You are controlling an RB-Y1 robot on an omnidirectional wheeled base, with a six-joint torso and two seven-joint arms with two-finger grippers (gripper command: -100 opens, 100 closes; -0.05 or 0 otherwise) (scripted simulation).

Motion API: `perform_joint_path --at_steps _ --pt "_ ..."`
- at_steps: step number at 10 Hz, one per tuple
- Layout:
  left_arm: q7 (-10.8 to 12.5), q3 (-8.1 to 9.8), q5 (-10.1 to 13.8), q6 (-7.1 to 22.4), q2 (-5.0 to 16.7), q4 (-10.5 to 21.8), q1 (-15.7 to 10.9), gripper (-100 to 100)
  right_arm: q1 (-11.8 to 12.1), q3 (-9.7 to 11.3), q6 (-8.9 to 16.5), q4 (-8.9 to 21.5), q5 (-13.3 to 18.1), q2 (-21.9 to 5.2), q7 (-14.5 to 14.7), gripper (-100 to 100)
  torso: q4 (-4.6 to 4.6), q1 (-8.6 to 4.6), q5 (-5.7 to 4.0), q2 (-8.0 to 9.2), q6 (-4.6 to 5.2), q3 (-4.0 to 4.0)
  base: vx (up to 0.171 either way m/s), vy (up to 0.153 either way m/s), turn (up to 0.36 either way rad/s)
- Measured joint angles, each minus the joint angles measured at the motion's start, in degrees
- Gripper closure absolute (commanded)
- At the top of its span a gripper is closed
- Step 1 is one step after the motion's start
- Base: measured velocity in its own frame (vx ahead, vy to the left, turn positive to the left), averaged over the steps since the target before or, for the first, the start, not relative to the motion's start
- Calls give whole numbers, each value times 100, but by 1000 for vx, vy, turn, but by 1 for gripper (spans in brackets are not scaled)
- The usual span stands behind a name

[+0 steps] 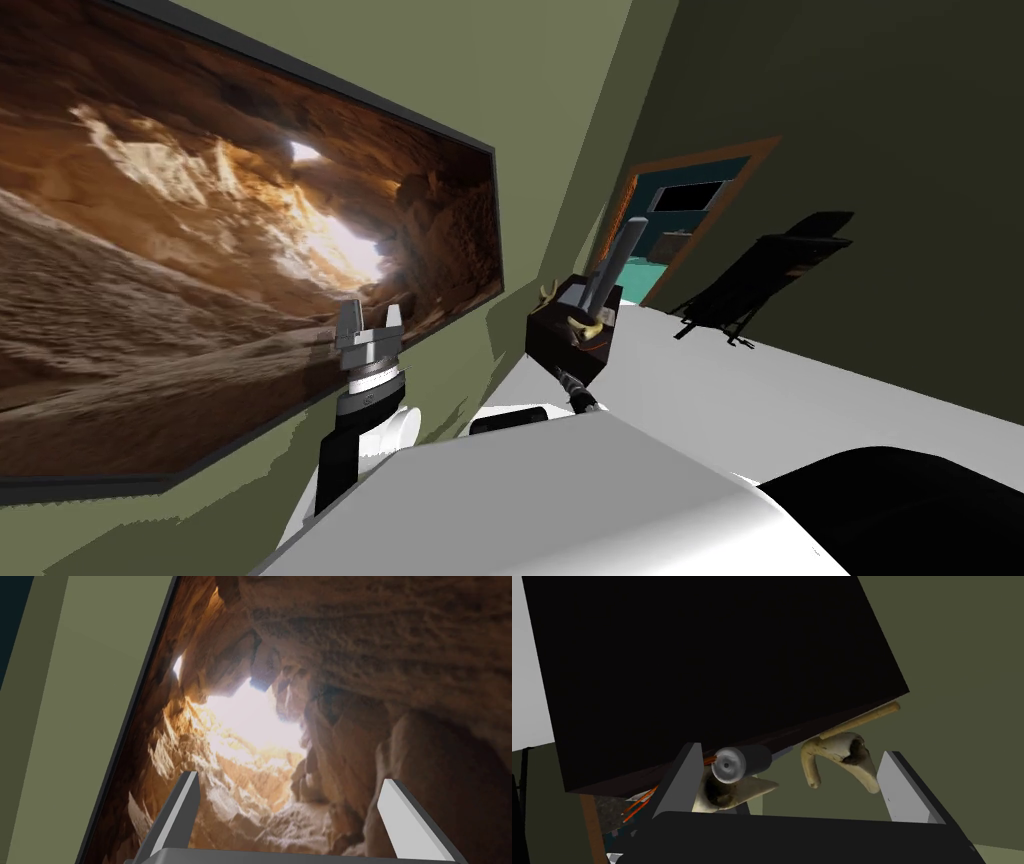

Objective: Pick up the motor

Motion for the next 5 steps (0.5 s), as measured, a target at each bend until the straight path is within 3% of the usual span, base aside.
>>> perform_joint_path --at_steps 1,2,5 --pt "0 1 0 0 0 0 1 0 10 67 204 90 40 -103 5 -100 -1 -4 0 -1 6 -1 -4 -7 -7" --pt "0 1 0 0 0 0 2 0 -53 62 282 267 37 -154 -9 -100 -1 -4 -1 -4 6 -2 -10 -4 318" --pt "0 0 0 0 0 0 1 0 -145 90 600 881 529 -204 -5 -100 -1 -4 -1 -4 2 -2 -8 -14 229"
